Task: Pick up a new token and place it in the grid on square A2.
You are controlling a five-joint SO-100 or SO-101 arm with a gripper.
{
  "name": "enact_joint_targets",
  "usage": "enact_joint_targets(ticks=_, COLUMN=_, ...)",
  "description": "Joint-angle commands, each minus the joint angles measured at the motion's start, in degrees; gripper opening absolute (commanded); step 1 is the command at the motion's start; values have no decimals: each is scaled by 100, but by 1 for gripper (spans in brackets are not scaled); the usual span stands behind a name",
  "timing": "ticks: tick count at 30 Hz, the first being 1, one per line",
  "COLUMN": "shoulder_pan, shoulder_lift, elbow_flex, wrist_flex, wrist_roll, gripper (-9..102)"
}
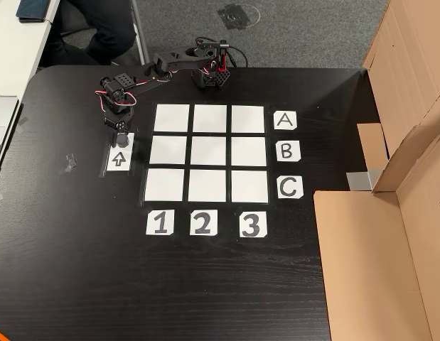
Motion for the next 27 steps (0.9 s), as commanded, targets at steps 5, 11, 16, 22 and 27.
enact_joint_targets(ticks=5, shoulder_pan=35, shoulder_lift=44, elbow_flex=-237, wrist_flex=18, wrist_roll=0, gripper=26)
enact_joint_targets(ticks=11, shoulder_pan=26, shoulder_lift=18, elbow_flex=-255, wrist_flex=0, wrist_roll=-26, gripper=25)
enact_joint_targets(ticks=16, shoulder_pan=-9, shoulder_lift=-35, elbow_flex=-316, wrist_flex=0, wrist_roll=-62, gripper=25)
enact_joint_targets(ticks=22, shoulder_pan=-18, shoulder_lift=-88, elbow_flex=-387, wrist_flex=0, wrist_roll=-70, gripper=24)
enact_joint_targets(ticks=27, shoulder_pan=-44, shoulder_lift=-97, elbow_flex=-387, wrist_flex=9, wrist_roll=-97, gripper=23)
